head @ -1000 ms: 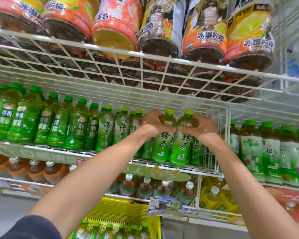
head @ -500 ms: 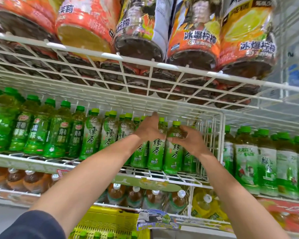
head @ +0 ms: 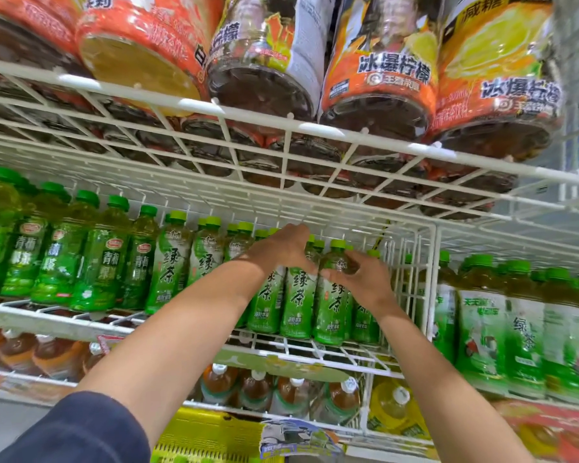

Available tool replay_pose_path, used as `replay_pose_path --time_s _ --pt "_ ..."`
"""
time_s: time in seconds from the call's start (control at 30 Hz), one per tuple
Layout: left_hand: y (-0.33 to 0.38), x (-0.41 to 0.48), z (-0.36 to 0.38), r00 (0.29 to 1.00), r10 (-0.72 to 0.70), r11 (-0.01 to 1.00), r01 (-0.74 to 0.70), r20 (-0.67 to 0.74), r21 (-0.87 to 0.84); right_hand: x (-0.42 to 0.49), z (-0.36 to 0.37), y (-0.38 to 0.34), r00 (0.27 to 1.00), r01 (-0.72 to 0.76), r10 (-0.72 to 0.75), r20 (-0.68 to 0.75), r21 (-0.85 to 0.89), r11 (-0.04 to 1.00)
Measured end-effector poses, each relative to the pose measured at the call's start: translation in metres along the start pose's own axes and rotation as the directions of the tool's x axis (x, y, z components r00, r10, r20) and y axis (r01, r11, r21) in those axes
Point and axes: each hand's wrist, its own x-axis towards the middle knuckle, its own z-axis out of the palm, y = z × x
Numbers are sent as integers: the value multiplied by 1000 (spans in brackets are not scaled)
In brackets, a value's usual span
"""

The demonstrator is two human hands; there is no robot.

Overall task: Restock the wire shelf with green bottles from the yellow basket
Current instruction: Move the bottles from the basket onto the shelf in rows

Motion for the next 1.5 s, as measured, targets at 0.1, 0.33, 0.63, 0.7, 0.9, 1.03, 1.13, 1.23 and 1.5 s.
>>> replay_pose_path --time_s 0.1,0.33,0.63,0.7,0.9,1.03,1.13,1.23,1.5 --pt "-1 -3 2 1000 10 1000 -10 -10 8 -4 1 -2 1000 -18 19 -16 24 1000" --pt "-15 -42 -3 982 159 986 -152 -106 69 -11 2 -11 998 -52 54 15 -114 992" --pt "-48 -163 -24 985 123 962 -88 -123 257 -81 -3 -104 989 140 -91 119 -520 843" --pt "-57 -181 -21 974 144 932 -73 -176 355 -95 3 -118 987 149 -89 137 -528 836" --pt "-90 -214 -22 975 130 886 -33 -179 462 -120 24 -151 987 143 -69 143 -616 775" --pt "-117 -225 -30 967 158 862 -36 -200 505 -128 43 -159 987 152 -83 139 -621 769" --pt "-137 -231 -29 966 187 844 -66 -178 532 -137 64 -160 984 178 -140 111 -603 777" --pt "-156 -233 -21 960 226 836 -105 -163 538 -152 84 -162 982 166 -188 23 -586 793" --pt "-183 -257 12 925 365 785 -245 -105 568 -213 123 -164 997 36 -65 -32 -559 829"
